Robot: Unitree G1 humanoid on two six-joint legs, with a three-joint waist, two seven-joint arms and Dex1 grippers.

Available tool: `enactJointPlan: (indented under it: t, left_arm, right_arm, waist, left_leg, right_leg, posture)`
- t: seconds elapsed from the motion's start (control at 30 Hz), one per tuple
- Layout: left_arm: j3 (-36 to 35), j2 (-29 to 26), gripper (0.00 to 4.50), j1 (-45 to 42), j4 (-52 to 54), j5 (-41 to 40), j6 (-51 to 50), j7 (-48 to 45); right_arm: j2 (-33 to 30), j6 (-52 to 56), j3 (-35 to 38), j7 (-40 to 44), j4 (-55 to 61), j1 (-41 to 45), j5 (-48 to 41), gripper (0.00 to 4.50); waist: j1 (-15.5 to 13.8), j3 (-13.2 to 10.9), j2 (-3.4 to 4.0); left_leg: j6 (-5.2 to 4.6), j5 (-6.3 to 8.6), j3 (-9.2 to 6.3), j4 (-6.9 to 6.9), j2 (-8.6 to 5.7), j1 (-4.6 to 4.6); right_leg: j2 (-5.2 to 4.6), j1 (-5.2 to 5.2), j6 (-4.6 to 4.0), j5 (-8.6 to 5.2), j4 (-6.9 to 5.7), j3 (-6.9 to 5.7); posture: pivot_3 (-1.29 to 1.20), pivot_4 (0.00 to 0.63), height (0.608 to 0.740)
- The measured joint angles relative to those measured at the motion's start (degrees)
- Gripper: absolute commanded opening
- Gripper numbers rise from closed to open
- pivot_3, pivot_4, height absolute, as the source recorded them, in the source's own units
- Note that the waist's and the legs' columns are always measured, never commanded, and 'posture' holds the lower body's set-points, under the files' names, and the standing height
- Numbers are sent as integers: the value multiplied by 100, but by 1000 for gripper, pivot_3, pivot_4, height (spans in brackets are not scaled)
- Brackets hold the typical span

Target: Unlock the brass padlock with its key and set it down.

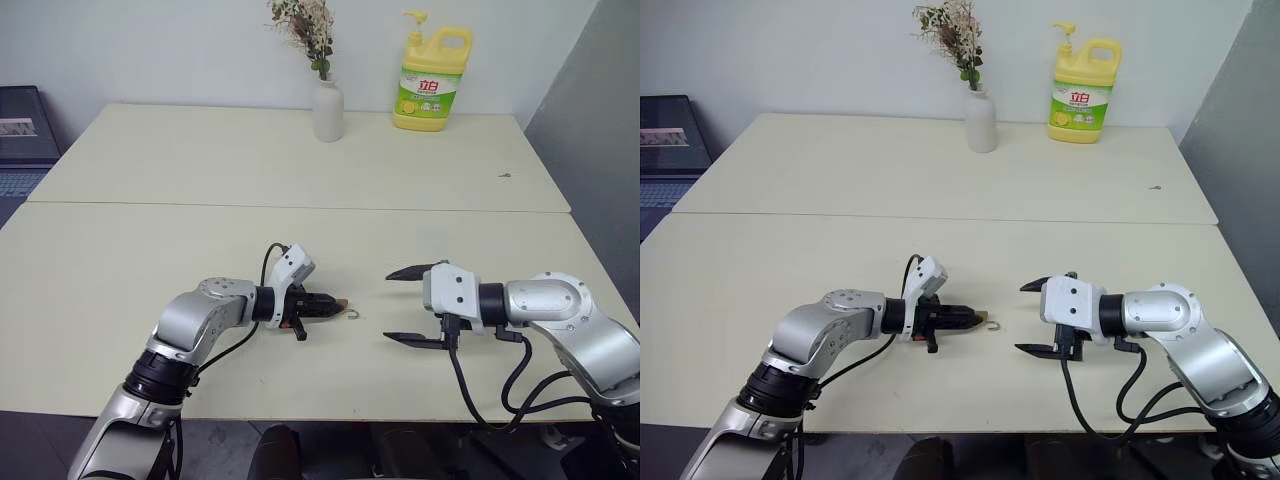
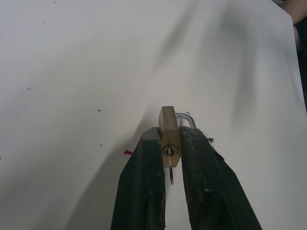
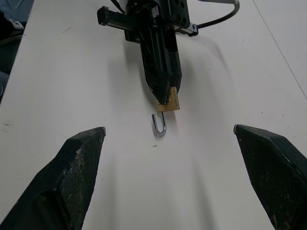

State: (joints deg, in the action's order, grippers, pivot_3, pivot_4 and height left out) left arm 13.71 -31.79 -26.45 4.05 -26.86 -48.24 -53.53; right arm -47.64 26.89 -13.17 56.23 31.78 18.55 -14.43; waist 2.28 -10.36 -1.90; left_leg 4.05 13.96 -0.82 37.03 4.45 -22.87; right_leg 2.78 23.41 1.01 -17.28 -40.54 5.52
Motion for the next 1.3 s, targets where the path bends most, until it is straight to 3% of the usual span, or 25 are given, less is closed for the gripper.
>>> enactJointPlan:
  t: [0.37, 0.57, 0.83, 1.3]
  left_arm:
    - [-76, -42, 4486, -29, -143, 139, 248, 18]
    - [-658, -731, 4486, 110, 367, 78, 629, -282]
    - [-1257, -2063, 4486, 1001, 958, 532, 2090, -899]
    - [-1794, -2312, 4486, 2049, 1341, 606, 2826, -1079]
  right_arm:
    - [-21, 100, 0, 18, 1, 0, -3, 4500]
    - [-128, 181, -1, 100, 9, -154, -17, 4500]
    - [-119, 294, 236, 62, 78, -423, -176, 4500]
    - [-84, 43, 513, 81, 79, -766, -312, 4500]
  waist:
    - [2, 0, 0]
    - [15, 0, 0]
    - [24, -1, 1]
    - [6, -2, 2]
  left_leg:
    - [0, 0, 0, 0, 0, -1]
    - [0, 0, 0, -3, 3, 1]
    - [0, 0, 5, -5, 5, 0]
    - [0, 0, 15, -6, 9, 1]
  right_leg:
    - [0, 0, 0, 0, 0, 0]
    - [1, 1, -1, -1, 0, -1]
    - [-3, 1, -1, -1, 12, 1]
    - [-3, 1, -1, -2, 19, 3]
  posture:
    - [0, 150, 740]
    - [0, 150, 740]
    - [0, 150, 740]
    - [0, 150, 740]
